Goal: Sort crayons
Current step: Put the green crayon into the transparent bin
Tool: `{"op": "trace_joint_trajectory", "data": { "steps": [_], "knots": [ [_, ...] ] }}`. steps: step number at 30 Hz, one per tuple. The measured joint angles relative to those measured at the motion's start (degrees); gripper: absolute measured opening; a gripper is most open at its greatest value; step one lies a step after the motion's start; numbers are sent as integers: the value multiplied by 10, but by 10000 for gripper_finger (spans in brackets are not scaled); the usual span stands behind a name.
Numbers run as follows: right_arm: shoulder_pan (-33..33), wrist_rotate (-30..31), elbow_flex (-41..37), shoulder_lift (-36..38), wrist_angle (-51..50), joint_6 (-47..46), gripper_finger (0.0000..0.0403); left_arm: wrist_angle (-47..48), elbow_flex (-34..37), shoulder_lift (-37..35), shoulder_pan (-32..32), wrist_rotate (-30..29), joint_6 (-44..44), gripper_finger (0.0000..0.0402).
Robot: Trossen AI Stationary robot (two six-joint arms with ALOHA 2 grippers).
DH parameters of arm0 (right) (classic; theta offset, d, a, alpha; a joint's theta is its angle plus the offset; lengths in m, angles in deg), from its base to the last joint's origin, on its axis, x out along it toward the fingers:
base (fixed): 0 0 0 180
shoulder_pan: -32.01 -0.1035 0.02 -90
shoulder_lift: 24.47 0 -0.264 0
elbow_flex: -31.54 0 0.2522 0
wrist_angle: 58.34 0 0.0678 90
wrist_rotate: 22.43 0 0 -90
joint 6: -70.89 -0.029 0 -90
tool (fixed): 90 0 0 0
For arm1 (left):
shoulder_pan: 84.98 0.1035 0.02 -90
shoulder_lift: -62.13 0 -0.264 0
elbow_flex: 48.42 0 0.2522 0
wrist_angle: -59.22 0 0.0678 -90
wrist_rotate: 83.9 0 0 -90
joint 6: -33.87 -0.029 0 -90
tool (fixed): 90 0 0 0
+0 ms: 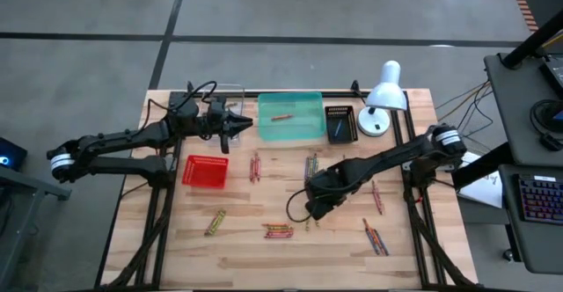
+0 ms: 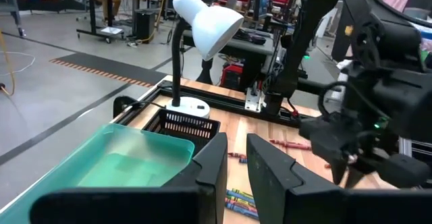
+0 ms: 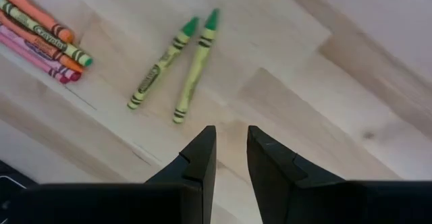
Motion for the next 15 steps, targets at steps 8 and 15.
{"op": "trace_joint_trajectory", "data": {
  "steps": [8, 15],
  "knots": [
    [-19, 3, 72, -76, 0, 8, 77, 0, 0, 0, 0, 0, 0, 39],
    [-25, 4, 96, -110, -3, 7, 108, 0, 0, 0, 0, 0, -12, 39]
  ]
}}
